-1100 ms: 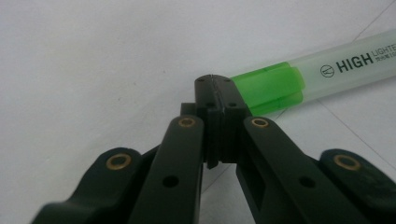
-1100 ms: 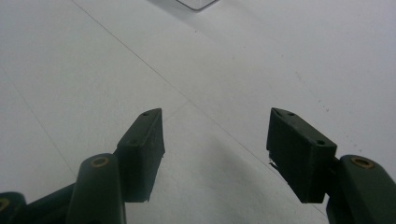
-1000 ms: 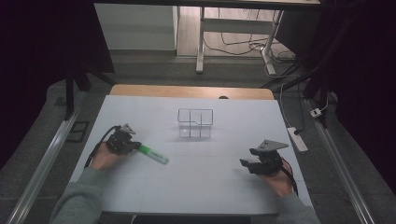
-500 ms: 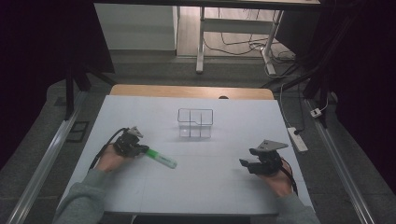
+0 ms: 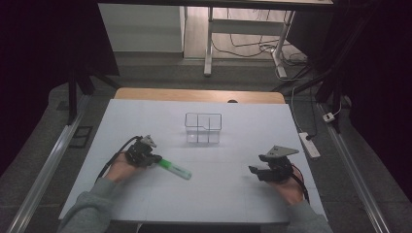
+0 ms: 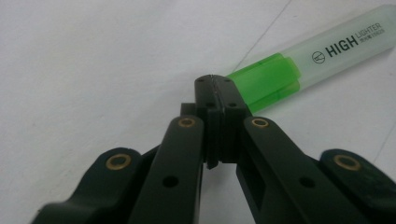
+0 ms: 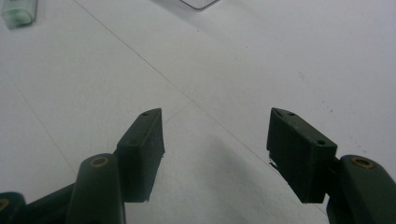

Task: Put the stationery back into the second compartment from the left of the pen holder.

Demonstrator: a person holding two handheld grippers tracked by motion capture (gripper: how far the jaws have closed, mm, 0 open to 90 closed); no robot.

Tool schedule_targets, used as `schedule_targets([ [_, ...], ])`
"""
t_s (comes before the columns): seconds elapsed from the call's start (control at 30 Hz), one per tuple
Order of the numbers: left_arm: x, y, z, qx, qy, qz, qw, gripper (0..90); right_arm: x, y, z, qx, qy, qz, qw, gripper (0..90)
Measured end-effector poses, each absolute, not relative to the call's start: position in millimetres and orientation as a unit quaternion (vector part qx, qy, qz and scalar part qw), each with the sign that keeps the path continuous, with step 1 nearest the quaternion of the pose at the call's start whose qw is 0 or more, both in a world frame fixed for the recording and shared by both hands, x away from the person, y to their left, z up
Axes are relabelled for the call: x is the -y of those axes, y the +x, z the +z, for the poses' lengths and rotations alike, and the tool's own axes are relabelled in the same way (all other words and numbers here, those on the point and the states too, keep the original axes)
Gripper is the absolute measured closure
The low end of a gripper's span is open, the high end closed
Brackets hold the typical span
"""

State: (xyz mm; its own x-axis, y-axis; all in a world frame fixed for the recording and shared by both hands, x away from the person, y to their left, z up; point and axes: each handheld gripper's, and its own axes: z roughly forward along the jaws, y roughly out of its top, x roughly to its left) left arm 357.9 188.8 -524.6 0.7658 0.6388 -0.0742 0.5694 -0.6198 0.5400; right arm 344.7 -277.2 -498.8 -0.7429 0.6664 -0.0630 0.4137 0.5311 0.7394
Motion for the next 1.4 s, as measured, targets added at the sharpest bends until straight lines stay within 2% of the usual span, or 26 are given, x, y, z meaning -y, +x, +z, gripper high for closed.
schedule_targets([
  [1.4, -121.6, 338.8, -517.7, -0.275, 0.921, 0.038, 0.272, 89.2, 275.4, 344.7, -497.8, -0.858, 0.315, 0.368, 0.171, 35.8],
])
